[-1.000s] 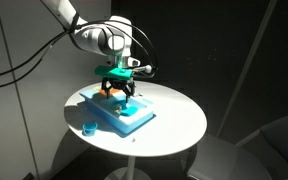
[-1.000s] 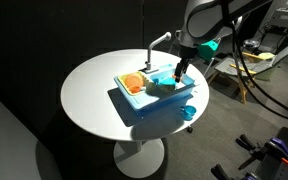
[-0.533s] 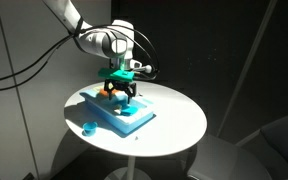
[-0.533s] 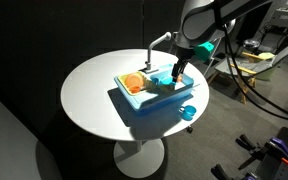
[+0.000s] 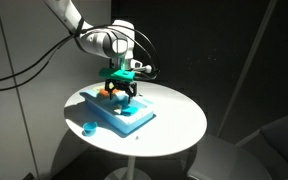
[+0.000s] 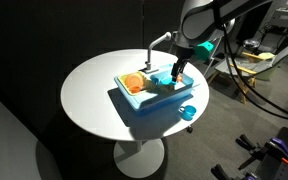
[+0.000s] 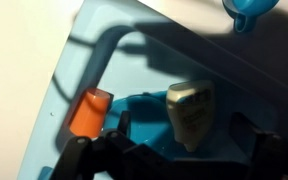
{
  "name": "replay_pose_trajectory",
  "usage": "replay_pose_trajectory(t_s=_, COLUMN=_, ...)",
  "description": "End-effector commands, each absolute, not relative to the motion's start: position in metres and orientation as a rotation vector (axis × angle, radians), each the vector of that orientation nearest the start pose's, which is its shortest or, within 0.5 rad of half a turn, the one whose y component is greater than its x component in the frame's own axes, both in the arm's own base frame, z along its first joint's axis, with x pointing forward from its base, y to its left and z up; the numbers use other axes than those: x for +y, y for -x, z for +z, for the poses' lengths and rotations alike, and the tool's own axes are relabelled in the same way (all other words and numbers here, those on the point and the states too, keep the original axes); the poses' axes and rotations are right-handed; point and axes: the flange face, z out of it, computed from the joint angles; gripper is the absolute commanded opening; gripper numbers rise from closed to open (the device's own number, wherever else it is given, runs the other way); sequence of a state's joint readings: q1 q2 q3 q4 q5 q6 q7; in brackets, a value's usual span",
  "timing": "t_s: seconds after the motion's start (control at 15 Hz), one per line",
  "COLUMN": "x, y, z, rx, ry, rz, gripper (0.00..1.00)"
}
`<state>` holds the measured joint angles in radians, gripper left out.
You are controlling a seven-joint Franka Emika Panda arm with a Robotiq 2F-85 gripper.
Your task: Remove the bottle from the sink and put it on the dish rack
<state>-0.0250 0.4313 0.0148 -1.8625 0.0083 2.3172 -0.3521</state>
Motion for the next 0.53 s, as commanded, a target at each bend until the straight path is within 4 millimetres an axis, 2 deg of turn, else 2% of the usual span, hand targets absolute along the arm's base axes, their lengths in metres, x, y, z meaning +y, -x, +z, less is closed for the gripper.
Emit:
replay_pose_trajectory(t_s=0.0, x=-0.007, y=-0.640, z=0.289, rx=-0.522, ry=3.090, rz=-0.039, gripper=1.00)
replay_pose_trajectory(t_s=0.13, x=-0.007, y=-0.640, z=0.289, rx=-0.522, ry=3.090, rz=-0.039, gripper=1.00)
replay_pose_trajectory(t_s=0.47, x=0.005, y=-0.656, z=0.280, rx=-0.590, ry=3.061, rz=-0.099, gripper=1.00)
